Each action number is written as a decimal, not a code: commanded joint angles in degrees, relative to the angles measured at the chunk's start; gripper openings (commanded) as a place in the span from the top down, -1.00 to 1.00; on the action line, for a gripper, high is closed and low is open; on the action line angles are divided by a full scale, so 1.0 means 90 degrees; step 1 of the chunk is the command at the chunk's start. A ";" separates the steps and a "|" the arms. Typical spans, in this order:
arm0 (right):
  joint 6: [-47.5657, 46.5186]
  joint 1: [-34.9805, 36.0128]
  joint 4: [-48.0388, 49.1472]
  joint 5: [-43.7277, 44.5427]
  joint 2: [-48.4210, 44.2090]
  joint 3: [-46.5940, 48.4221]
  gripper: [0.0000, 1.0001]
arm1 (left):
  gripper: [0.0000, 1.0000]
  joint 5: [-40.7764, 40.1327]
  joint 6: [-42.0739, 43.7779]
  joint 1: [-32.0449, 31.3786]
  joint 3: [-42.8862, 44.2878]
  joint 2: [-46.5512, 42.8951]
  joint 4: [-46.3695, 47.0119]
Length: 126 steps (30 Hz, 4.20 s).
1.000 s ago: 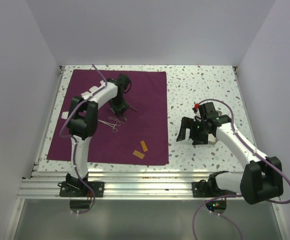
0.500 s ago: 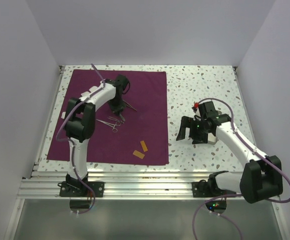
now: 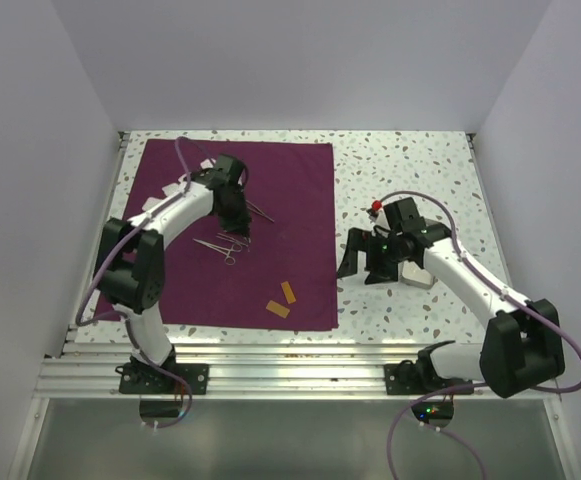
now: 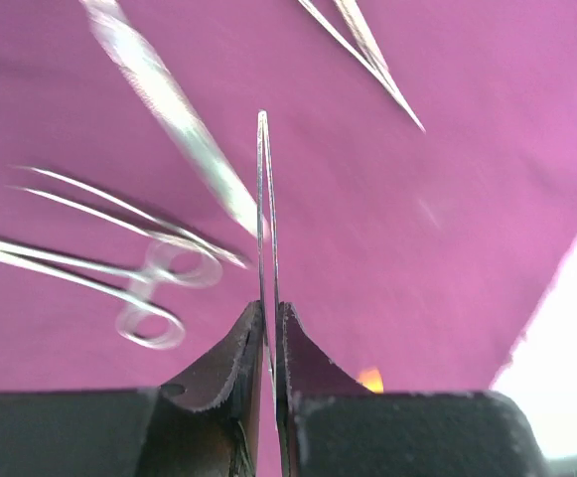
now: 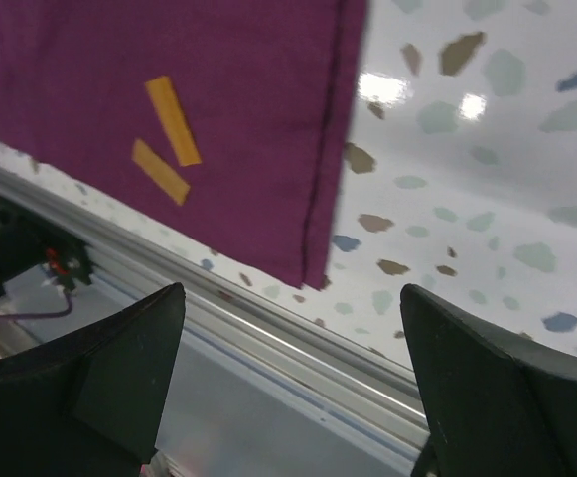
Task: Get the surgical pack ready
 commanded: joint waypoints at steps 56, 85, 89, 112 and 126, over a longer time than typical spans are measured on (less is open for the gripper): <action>-0.0965 -0.1555 -0.0670 0.4973 0.2701 0.2936 1.00 | -0.44 0.0400 0.1043 0.1121 -0.2675 -0.2288 0.1296; -0.0926 -0.1790 -0.1041 0.4153 0.3651 0.3395 -0.03 | -0.12 -0.0011 -0.0478 0.1434 -0.1474 -0.0608 0.0477; -0.0907 -0.1790 -0.1119 0.3880 0.3241 0.3278 -0.04 | -0.05 -0.0079 -0.0899 0.1405 -0.1191 -0.0451 0.0290; -0.0867 -0.1379 -0.0934 0.2845 0.2225 0.2614 -0.03 | 0.02 0.0438 -0.2413 0.1005 -0.0233 0.0682 0.0027; -0.0868 -0.1360 -0.0855 0.2679 0.2137 0.2565 -0.04 | 0.34 0.0370 -0.2404 0.0995 -0.0116 0.0819 -0.0101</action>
